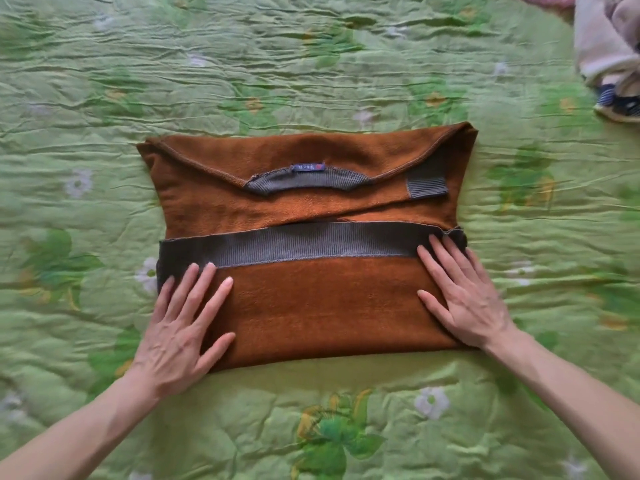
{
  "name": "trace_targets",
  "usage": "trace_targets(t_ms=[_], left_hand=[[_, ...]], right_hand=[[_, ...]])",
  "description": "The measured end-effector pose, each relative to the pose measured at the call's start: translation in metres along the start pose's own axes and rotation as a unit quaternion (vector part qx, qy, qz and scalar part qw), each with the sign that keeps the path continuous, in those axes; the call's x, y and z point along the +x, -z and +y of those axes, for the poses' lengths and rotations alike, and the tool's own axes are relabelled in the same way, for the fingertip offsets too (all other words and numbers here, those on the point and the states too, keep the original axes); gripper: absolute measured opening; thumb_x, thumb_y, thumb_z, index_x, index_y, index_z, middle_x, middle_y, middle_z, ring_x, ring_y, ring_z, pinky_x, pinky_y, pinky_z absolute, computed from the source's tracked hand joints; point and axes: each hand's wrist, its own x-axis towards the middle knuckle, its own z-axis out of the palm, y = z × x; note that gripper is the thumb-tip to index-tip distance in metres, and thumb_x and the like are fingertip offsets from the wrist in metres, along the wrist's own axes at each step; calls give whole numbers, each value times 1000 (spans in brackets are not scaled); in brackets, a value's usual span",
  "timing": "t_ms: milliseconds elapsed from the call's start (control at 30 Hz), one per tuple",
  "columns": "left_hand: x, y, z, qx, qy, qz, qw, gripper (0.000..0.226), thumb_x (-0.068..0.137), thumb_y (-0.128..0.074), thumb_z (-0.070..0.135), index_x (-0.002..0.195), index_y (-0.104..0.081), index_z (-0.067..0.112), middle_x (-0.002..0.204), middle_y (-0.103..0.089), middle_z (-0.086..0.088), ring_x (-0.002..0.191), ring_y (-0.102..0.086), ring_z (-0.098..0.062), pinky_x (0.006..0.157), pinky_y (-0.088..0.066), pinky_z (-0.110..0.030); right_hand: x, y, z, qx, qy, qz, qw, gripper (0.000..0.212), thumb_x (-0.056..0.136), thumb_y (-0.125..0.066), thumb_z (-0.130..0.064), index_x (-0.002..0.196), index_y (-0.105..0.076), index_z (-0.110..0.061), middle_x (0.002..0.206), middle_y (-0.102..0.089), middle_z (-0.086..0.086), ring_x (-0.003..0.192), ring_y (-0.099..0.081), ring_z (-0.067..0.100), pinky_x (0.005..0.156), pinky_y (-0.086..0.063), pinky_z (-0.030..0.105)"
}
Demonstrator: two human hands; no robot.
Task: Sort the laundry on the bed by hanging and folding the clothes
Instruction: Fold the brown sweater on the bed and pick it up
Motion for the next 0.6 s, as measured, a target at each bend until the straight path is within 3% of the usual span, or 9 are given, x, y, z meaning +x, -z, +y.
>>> trace_targets(t_ms=[100, 200, 367, 500, 600], left_hand=[[-8, 9, -6, 19, -83, -28, 996, 91, 95, -48, 64, 165, -26, 10, 174, -17, -12, 161, -18, -33, 123, -22, -65], [-13, 20, -12, 48, -130, -58, 989, 106, 79, -67, 60, 162, -32, 4, 173, -20, -17, 160, -20, -36, 125, -20, -61], [-10, 43, -10, 102, -153, -108, 977, 100, 66, -62, 40, 156, -43, 0, 167, -30, -22, 155, -31, -39, 120, -26, -57], [-18, 48, 18, 102, -82, -98, 987, 92, 62, -61, 5, 152, -47, -2, 164, -37, -23, 151, -39, -39, 118, -37, -56], [-31, 55, 30, 82, -63, -113, 988, 82, 64, -41, -8, 144, -58, -3, 156, -48, -24, 141, -51, -40, 105, -53, -58]], right_hand=[[-19, 5, -5, 50, 111, 30, 992, 65, 106, -50, -42, 160, -35, -9, 172, -21, 11, 158, -21, 32, 127, -23, 51], [-48, 9, -4, 28, 181, -47, 982, 81, 100, -55, -54, 163, -29, -10, 173, -17, 11, 159, -20, 30, 128, -21, 44], [-63, 27, -3, 46, 113, -76, 990, 89, 81, -62, -33, 161, -32, -7, 172, -22, 10, 158, -23, 25, 126, -23, 42], [-62, 39, -18, 38, 90, -60, 993, 69, 80, -55, -11, 149, -52, 0, 160, -43, 16, 148, -44, 30, 119, -34, 42], [-69, 52, -27, 69, 45, -23, 996, 61, 80, -51, 9, 141, -58, 6, 148, -56, 18, 136, -57, 33, 119, -33, 35]])
